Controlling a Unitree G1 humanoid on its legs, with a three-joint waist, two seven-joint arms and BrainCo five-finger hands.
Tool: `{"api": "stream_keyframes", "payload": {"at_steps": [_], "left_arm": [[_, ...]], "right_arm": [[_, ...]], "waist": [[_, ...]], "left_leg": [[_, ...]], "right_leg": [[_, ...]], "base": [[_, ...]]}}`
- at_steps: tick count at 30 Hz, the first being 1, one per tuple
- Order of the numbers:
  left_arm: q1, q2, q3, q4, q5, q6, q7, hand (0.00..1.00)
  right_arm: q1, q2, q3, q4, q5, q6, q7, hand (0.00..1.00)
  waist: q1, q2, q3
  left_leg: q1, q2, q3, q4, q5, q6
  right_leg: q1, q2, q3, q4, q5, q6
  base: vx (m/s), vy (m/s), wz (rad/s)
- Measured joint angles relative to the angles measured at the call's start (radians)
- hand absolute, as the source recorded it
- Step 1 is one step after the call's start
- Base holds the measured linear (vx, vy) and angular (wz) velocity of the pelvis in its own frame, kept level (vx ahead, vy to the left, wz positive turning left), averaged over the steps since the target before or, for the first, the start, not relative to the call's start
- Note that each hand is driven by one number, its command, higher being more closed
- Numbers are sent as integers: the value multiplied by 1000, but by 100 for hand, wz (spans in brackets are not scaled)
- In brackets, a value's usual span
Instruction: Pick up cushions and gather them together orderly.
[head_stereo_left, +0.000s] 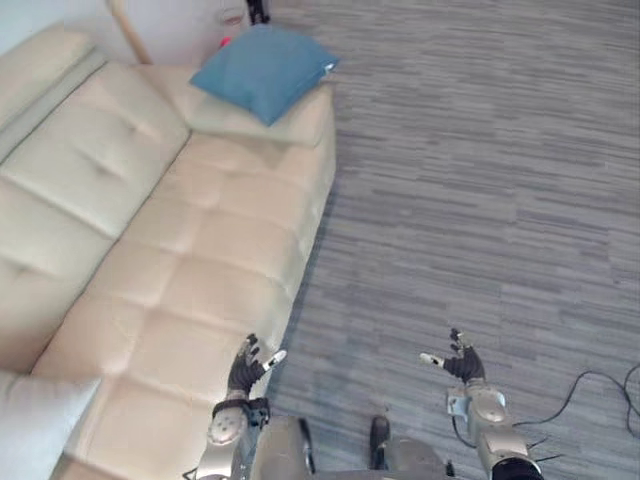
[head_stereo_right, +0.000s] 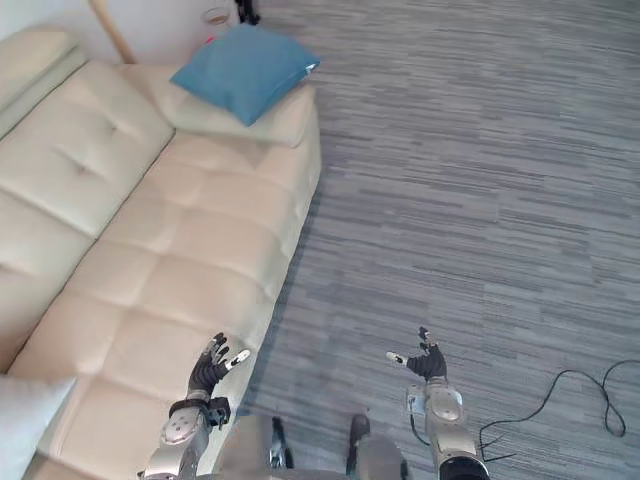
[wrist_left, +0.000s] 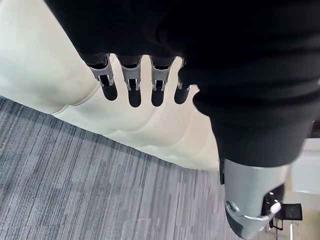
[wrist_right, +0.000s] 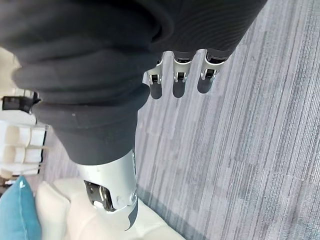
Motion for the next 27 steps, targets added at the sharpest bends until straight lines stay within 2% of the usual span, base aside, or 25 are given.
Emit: {"api": "stream_keyframes", "payload": {"at_steps": [1,2,3,4,5,6,7,8,9,10,11,12,13,14,16,17,18,19,20,21,22,23,24,25,27], "left_arm": [[0,0,4,0,1,0,3,0],[-1,3,6,2,1,0,6,0],[4,8,4,1,1,1,16,0],[2,16,5,-1,1,1,22,0],[-12,22,4,-2,1,1,23,0],[-16,19,2,-4,1,2,24,0],[-15,16,-5,-5,1,2,24,0],[-5,20,-20,-9,1,8,24,0],[1,25,-27,-15,1,10,24,0],[4,30,-42,-23,1,18,25,0],[1,30,-47,-37,1,20,26,0],[-3,30,-47,-40,0,20,26,0],[-19,33,-47,-39,0,20,25,0],[-34,33,-48,-38,0,20,25,0],[-67,31,-48,-34,1,22,25,0],[-76,29,-47,-33,2,22,25,0],[-74,35,-45,-33,4,22,27,0],[-70,50,-44,-33,6,22,28,0],[-84,28,-41,-3,11,27,32,0],[-97,25,-39,-2,13,29,34,0],[-107,22,-39,4,13,29,37,0],[-114,10,-36,14,13,30,40,0],[-109,-2,-36,15,13,26,40,0],[-109,-3,-36,14,13,23,40,0],[-95,-3,-38,9,10,21,39,0]], "right_arm": [[-1,-5,-2,7,0,0,-4,0],[-2,-2,0,14,0,0,-6,0],[-1,15,8,28,0,0,-15,0],[0,25,10,33,1,-1,-15,0],[3,31,2,35,0,0,-15,0],[3,34,-5,35,0,0,-15,0],[2,49,-15,37,0,0,-15,0],[3,62,-12,46,-1,2,-13,0],[4,70,-10,45,-1,3,-13,0],[8,78,-10,43,-3,4,-12,0],[5,83,-10,42,-7,4,-12,0],[-2,83,-10,42,-10,4,-11,0],[-15,79,-11,41,-14,3,-12,0],[-21,73,-11,40,-20,3,-11,0],[-28,51,-11,41,-25,5,-11,0],[-30,40,-12,40,-27,11,-11,0],[-25,39,-12,40,-27,17,-12,0],[-19,40,-11,40,-28,18,-12,0],[-21,12,-24,42,-29,23,-12,0],[-29,11,-41,41,-29,26,-12,0],[-42,10,-50,40,-29,32,-13,0],[-44,1,-44,36,-28,33,-12,0],[-51,6,-27,36,-26,34,-13,0],[-52,12,-29,36,-18,34,-15,0],[-62,20,-31,35,12,30,-18,0]], "waist": [[6,11,-4],[18,15,-6],[32,-4,-24],[25,-34,-35],[23,-63,-39],[29,-65,-38],[24,-66,-37],[20,-64,-36],[20,-64,-35],[18,-63,-35],[7,-60,-34],[-3,-57,-33],[-11,-47,-28],[-22,-41,-24],[-49,-15,-7],[-57,-3,0],[-58,-15,-4],[-58,-28,-11],[-58,18,-21],[-59,28,-19],[-60,28,-18],[-61,27,-14],[-53,27,1],[-51,38,6],[-12,2,17]], "left_leg": [[-3,-6,-21,-142,26,-37],[2,-5,-19,-165,104,-9],[17,-34,-9,-151,133,65],[12,-63,1,-130,97,101],[27,-96,23,-116,49,128],[42,-101,37,-110,30,134],[95,-118,49,-106,-5,153],[171,-125,64,-108,-32,181],[207,-129,67,-109,-41,188],[268,-135,67,-123,-56,193],[364,-147,60,-189,-68,200],[399,-147,54,-222,-69,201],[456,-145,42,-279,-69,201],[486,-140,27,-309,-70,199],[542,-107,-4,-339,-92,158],[584,-83,-12,-343,-113,120],[628,-78,-30,-339,-131,85],[654,-80,-43,-332,-144,64],[670,-37,-83,-257,-157,29],[632,-18,-81,-177,-113,-30],[580,-17,-79,-67,-16,-44],[501,-15,-70,110,211,-49],[424,39,-44,323,201,-28],[373,69,-18,439,140,20],[205,67,28,517,32,63]], "right_leg": [[19,2,17,-11,-13,21],[33,3,31,-13,-25,39],[52,-18,65,-7,-53,47],[50,-51,71,14,-78,68],[13,-90,78,126,-116,111],[-20,-99,79,217,-125,127],[-79,-116,81,423,-109,205],[-142,-134,84,638,-43,290],[-167,-141,75,729,-39,284],[-204,-163,37,844,-51,250],[-260,-197,-65,906,-96,159],[-285,-205,-107,895,-113,132],[-345,-206,-183,834,-136,96],[-386,-202,-229,751,-138,88],[-438,-161,-275,493,-97,70],[-458,-110,-267,297,0,62],[-450,-76,-240,113,130,46],[-450,-65,-231,63,194,36],[-456,-37,-222,148,322,-29],[-461,-31,-233,187,273,-34],[-448,-34,-239,205,232,-39],[-368,-28,-242,169,191,-31],[-247,-5,-244,89,177,-33],[-171,8,-244,47,167,-40],[-20,5,-221,-47,136,-37]], "base": [[401,308,-81],[401,263,-77],[451,270,-47],[715,363,-27],[591,292,-4],[676,330,-17],[547,255,-25],[552,236,-22],[568,188,-18],[573,139,-6],[573,112,4],[706,70,15],[596,34,24],[733,14,48],[579,-28,53],[713,-84,37],[734,-111,31],[955,-189,29],[794,-150,23],[951,-191,23],[768,-181,16],[921,-227,13],[745,-169,11],[689,-95,2],[671,-34,-22]]}}
